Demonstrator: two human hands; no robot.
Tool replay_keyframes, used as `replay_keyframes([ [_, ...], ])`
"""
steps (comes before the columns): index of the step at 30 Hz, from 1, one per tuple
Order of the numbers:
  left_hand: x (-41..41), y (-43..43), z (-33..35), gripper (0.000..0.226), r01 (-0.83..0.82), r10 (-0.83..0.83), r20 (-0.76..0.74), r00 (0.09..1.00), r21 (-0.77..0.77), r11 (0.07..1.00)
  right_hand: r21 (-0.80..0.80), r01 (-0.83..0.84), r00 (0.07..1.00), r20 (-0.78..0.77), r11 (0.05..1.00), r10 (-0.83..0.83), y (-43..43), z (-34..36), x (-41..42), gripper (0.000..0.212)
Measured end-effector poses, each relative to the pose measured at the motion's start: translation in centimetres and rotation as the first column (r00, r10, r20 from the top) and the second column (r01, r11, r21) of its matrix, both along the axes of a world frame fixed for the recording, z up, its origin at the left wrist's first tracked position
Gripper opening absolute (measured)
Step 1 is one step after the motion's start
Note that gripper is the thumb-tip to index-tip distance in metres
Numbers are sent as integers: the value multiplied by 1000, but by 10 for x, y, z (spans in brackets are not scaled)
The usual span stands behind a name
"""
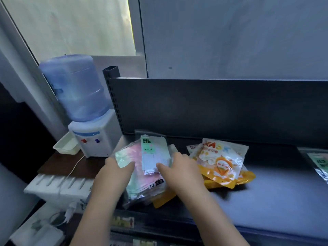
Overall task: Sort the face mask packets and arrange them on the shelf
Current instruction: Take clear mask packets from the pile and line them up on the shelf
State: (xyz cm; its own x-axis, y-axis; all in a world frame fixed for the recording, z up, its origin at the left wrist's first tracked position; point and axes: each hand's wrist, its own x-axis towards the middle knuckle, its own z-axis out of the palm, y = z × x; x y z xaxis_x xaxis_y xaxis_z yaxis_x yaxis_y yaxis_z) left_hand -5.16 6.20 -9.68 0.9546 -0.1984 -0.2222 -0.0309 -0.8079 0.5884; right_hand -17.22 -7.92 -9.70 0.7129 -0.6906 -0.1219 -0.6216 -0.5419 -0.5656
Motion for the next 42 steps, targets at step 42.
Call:
replay_keyframes([
  [42, -85, -62, 2, 31, -147, -326, -237, 915, -950, 277, 639, 72, 293, 720, 766, -629, -54, 4, -124, 34],
])
